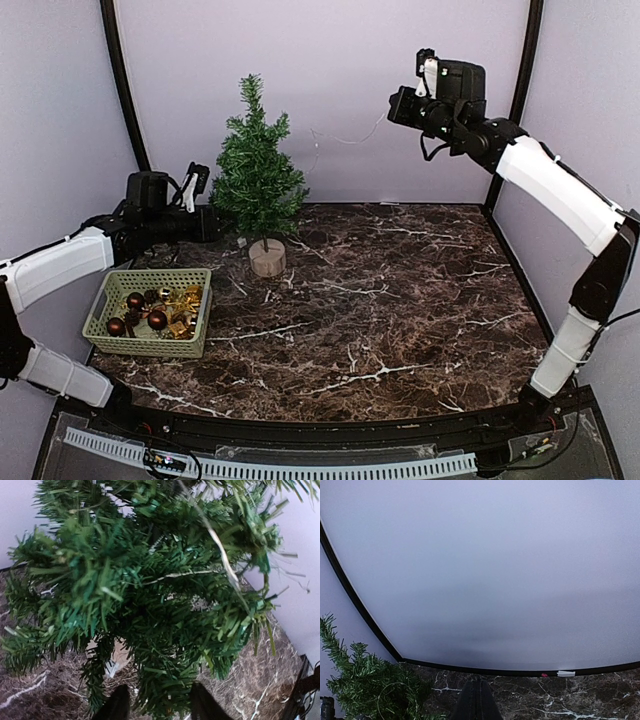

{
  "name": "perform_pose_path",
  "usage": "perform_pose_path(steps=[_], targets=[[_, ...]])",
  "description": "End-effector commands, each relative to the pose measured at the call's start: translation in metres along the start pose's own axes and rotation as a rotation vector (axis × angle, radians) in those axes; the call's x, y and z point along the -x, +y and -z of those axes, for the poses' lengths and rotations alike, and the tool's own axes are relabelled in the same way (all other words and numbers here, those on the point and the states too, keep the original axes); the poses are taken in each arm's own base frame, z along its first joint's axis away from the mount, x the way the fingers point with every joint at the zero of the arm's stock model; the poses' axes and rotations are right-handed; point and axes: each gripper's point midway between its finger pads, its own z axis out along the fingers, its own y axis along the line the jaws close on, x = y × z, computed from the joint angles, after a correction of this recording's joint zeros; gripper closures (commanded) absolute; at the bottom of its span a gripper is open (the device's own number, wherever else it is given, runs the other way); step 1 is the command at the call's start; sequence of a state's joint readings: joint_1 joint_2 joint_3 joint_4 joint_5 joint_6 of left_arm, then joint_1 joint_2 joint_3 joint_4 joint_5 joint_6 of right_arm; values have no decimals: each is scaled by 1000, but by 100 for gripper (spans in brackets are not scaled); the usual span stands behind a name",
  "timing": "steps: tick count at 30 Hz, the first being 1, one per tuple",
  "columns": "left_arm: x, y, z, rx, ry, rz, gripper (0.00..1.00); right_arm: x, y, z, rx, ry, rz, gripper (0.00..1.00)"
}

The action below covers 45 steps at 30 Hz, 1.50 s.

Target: Decorate the small christmas tree

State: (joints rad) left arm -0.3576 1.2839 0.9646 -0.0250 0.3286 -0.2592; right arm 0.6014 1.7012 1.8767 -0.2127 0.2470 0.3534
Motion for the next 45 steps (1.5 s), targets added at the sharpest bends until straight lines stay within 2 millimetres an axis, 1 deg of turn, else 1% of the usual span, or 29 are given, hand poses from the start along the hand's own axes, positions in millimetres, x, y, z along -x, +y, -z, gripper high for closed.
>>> perform_pose_path(steps=[1,2,3,5,6,9,10,13,15,18,21,26,30,32,33,34,36,37,40,42,45], targets=[[6,-15,-3,-64,-5,-26,71,25,4,13,28,-74,-27,100],[7,-18,-3,-82,-14,-29,78,25,3,13,26,-74,-26,100],[7,-20,-3,-90,-16,-27,90,25,3,13,23,-76,-25,100],[6,-24,-2,-112,-17,-32,99,29,1,14,10,-84,-22,100],[3,-27,-1,-132,-10,-34,100,31,0,15,2,-89,-19,100],[-1,-41,7,-194,-7,-58,100,38,-2,18,-9,-108,-20,100],[-5,-47,9,-230,5,-62,100,40,-2,19,-12,-116,-22,100],[-8,-65,23,-322,7,-89,100,44,-3,22,-15,-129,-27,100],[-10,-73,31,-362,9,-107,100,46,-2,24,-12,-135,-33,100],[-12,-83,41,-410,12,-124,100,47,-2,27,-9,-140,-42,100],[-18,-91,48,-455,35,-119,100,47,-3,30,-5,-141,-49,100],[-15,-103,62,-514,20,-121,100,47,-3,34,-2,-140,-51,100],[-16,-120,75,-605,22,-113,100,47,-3,37,4,-139,-55,100],[-20,-126,80,-632,29,-113,100,46,0,37,15,-137,-62,100],[-25,-125,79,-631,42,-104,100,46,1,37,20,-138,-66,100],[-28,-125,80,-633,48,-103,100,45,3,36,25,-138,-69,100],[-38,-122,79,-621,80,-88,93,44,7,36,35,-142,-77,100],[-44,-120,79,-612,101,-79,84,44,9,35,39,-145,-81,100],[-47,-113,82,-558,106,-78,73,43,18,32,54,-152,-89,100],[-46,-111,86,-526,93,-88,66,42,23,29,58,-155,-93,100],[-43,-106,91,-475,80,-87,61,38,30,24,62,-158,-97,100]])
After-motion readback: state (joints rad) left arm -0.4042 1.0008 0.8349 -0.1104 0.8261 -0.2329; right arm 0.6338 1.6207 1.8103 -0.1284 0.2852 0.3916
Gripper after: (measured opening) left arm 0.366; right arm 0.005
